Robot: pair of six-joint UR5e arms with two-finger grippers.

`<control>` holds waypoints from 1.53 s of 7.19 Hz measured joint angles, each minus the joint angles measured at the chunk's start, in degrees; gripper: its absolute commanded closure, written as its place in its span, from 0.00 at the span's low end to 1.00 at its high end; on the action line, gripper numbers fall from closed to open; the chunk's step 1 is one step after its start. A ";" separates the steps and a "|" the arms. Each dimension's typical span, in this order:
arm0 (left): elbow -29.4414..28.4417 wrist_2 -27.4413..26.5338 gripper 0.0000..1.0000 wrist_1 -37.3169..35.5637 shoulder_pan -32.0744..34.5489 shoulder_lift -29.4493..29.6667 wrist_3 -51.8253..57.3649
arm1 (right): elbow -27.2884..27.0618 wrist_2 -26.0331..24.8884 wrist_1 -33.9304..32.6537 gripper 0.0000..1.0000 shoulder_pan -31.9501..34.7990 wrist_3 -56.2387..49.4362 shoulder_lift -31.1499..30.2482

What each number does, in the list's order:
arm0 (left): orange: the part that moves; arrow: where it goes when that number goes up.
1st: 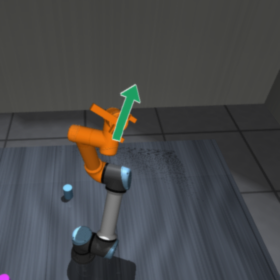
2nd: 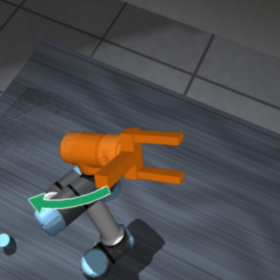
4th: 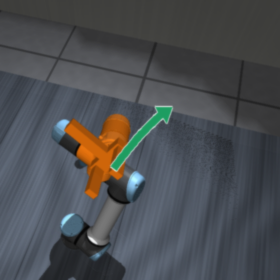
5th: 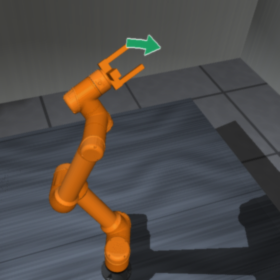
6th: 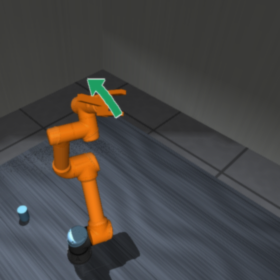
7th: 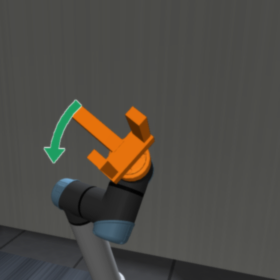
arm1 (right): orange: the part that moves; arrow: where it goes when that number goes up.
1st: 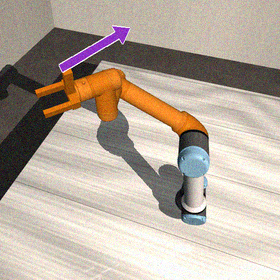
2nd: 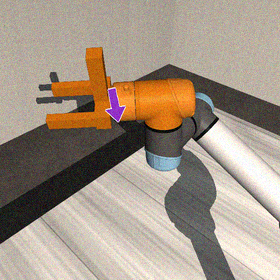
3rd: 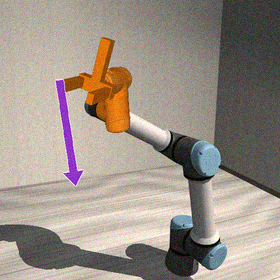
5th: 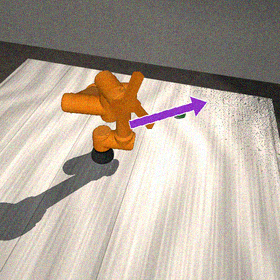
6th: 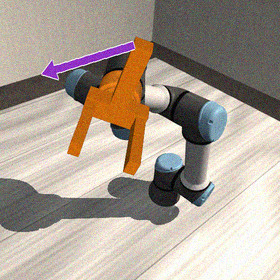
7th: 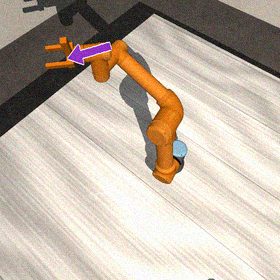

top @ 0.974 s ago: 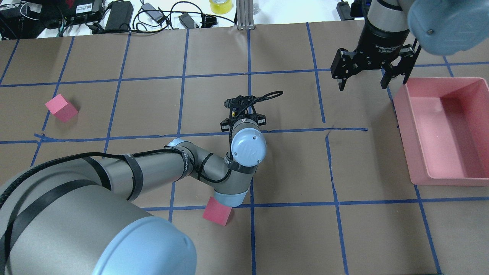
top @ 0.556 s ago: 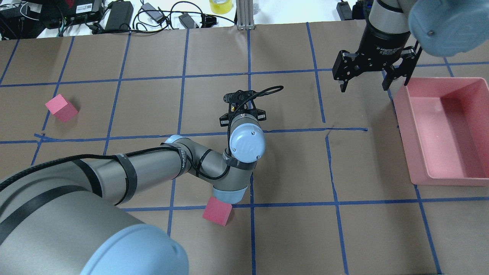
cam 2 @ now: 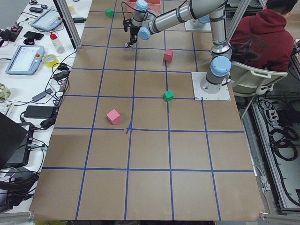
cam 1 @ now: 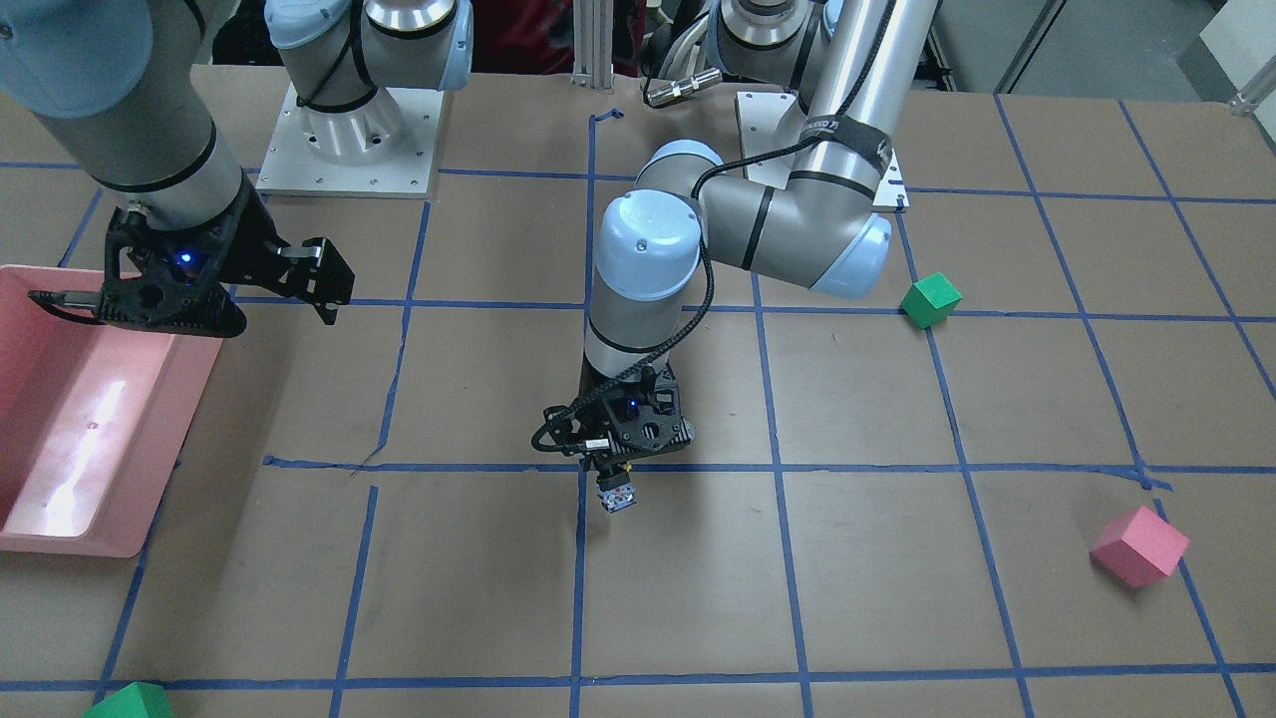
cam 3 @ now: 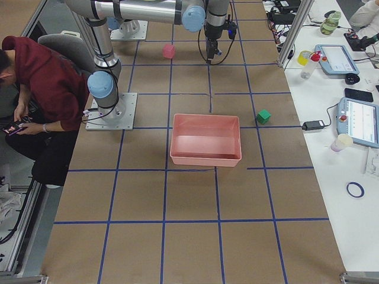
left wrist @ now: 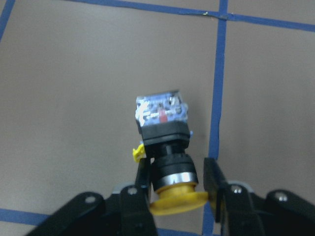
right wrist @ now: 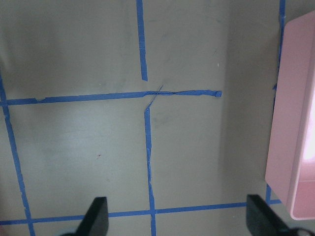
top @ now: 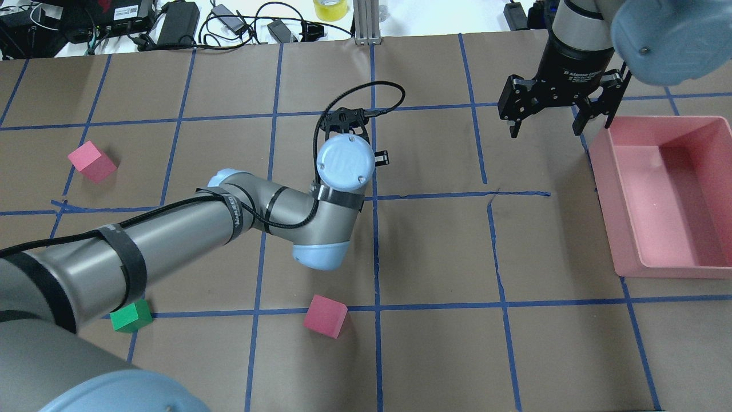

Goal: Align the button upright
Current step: 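Rotate the held button with the left gripper so the yellow cap faces up, then set the button down upright and open the left gripper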

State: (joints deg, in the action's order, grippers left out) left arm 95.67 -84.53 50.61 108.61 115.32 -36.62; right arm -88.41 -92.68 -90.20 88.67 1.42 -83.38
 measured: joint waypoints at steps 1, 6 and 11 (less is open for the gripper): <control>-3.35 6.60 1.00 8.63 -1.42 0.47 -1.91 | 0.00 0.21 -0.12 0.00 -0.04 0.03 0.14; -9.10 18.94 1.00 20.24 -5.06 7.16 -3.52 | -0.06 0.35 -0.17 0.00 -0.25 0.27 0.24; -12.97 26.45 0.76 27.30 -8.53 11.75 -4.03 | -0.09 0.13 -0.20 0.00 -0.25 0.34 0.24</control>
State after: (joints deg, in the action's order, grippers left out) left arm 82.71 -58.08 77.91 100.08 127.08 -40.65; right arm -88.50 -92.54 -90.40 88.42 1.76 -83.14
